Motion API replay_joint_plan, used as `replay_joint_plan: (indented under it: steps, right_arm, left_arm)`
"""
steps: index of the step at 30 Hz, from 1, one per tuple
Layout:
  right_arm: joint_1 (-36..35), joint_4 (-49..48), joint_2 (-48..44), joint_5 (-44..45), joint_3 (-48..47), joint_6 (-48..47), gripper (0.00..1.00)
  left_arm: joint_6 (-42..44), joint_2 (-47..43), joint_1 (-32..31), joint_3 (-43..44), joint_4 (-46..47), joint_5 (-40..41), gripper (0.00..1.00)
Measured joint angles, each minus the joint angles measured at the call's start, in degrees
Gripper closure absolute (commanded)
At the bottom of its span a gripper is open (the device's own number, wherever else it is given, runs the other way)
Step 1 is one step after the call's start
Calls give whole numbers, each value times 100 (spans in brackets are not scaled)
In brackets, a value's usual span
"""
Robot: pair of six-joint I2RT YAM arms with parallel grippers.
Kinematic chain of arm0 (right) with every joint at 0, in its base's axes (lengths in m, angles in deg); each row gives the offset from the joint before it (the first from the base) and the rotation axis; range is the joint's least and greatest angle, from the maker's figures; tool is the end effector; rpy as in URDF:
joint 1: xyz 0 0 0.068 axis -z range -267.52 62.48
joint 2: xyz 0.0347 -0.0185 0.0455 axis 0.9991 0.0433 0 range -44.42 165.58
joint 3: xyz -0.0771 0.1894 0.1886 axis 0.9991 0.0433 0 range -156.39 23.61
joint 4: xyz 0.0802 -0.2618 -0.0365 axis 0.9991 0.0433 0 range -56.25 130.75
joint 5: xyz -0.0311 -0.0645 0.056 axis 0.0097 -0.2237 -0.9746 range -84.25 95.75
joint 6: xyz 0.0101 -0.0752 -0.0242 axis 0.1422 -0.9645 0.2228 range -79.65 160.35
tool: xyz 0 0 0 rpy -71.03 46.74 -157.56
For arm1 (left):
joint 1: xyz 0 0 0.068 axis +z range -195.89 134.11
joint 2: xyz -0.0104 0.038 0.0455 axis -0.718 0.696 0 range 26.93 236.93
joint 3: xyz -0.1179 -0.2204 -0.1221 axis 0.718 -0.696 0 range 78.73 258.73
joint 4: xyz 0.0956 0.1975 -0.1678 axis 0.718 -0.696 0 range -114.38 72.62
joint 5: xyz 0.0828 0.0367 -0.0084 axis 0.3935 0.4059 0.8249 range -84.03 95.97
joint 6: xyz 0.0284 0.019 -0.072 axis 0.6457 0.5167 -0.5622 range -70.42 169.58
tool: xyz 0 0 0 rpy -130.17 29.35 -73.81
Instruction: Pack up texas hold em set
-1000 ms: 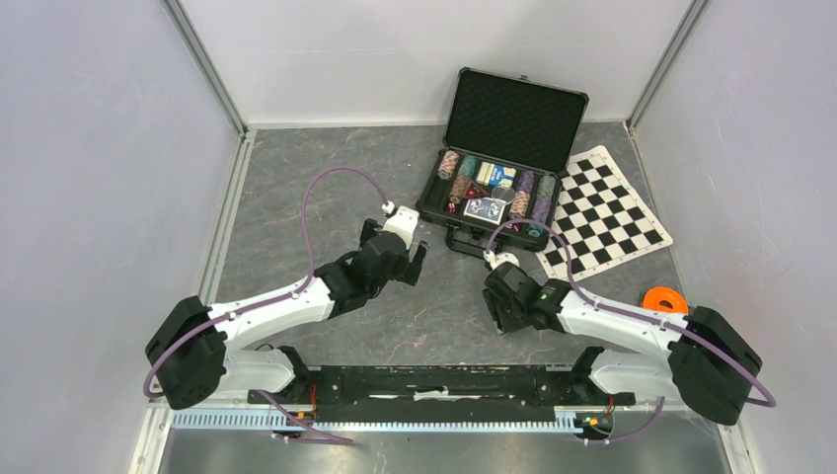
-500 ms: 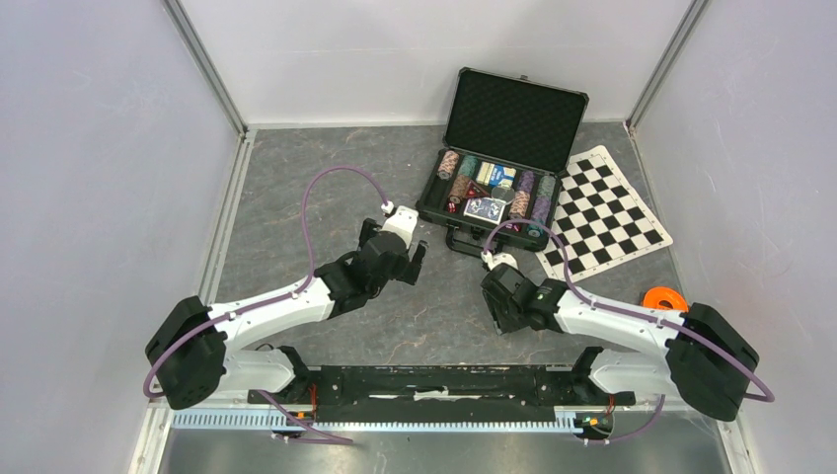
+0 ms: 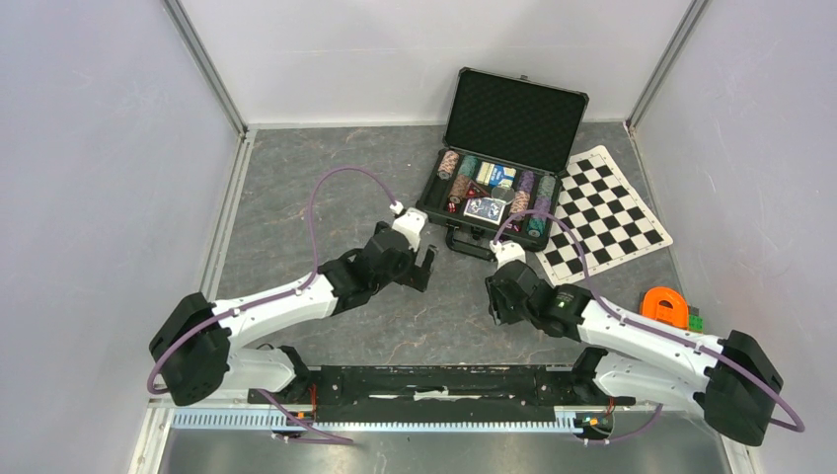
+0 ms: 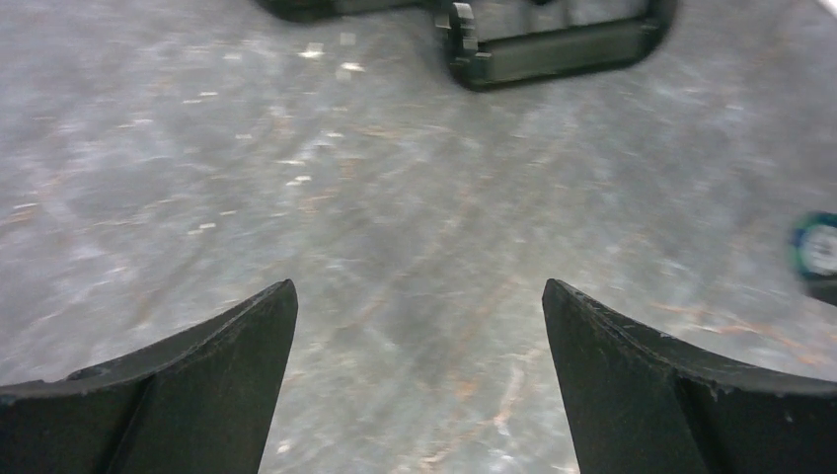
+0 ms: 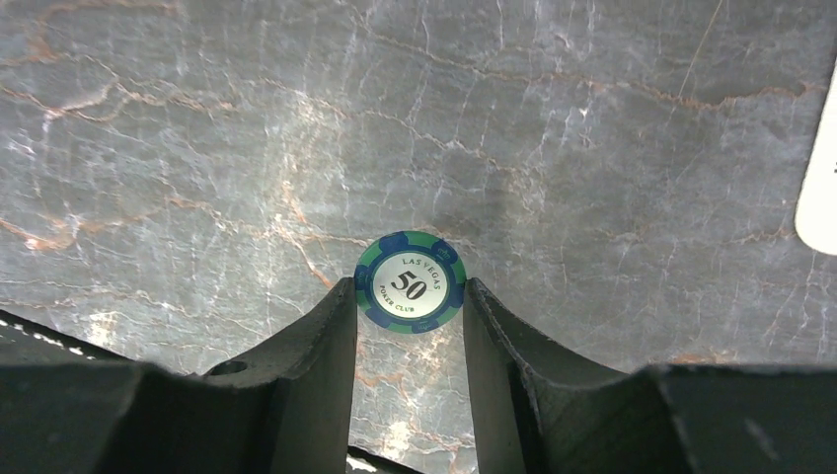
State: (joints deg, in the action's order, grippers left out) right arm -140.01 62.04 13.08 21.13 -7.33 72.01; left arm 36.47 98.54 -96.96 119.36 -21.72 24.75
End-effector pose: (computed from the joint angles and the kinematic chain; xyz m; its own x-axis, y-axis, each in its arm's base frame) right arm 0.1459 0.1600 0.1633 -0.7765 -0.1803 -0.6038 -0.3106 0.9432 0.1177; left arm 0.2075 -0.2216 0.2061 -0.4834 0.2568 -0.8369 0.4741 0.8804 -0.0037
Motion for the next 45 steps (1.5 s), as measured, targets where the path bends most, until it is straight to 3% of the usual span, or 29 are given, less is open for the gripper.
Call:
replay_joint_plan:
  steps: [7, 14, 19, 34, 42, 45]
  right_arm:
    - [0, -433, -282, 13, 22, -245, 68]
    - [0, -942, -697, -33, 94, -686, 69]
    - [0, -1202, -728, -142, 94, -1010, 69]
    - [0, -1491, -728, -439, 94, -1316, 69]
    - [0, -1574, -730, -590, 94, -1355, 69]
    - [0, -1580, -730, -610, 94, -1355, 69]
  left_arm:
    - [-1071, 660, 229, 929, -105, -1928, 9]
    - [-2706, 1397, 800, 1021, 664, -4015, 18]
    - [-3510, 2131, 802, 1034, 1012, -4848, 24]
    - [-4151, 2402, 780, 1034, 1633, -5541, 37]
    - [-4214, 2516, 780, 1034, 1781, -5543, 54]
    - [-4238, 2527, 780, 1032, 1821, -5545, 55]
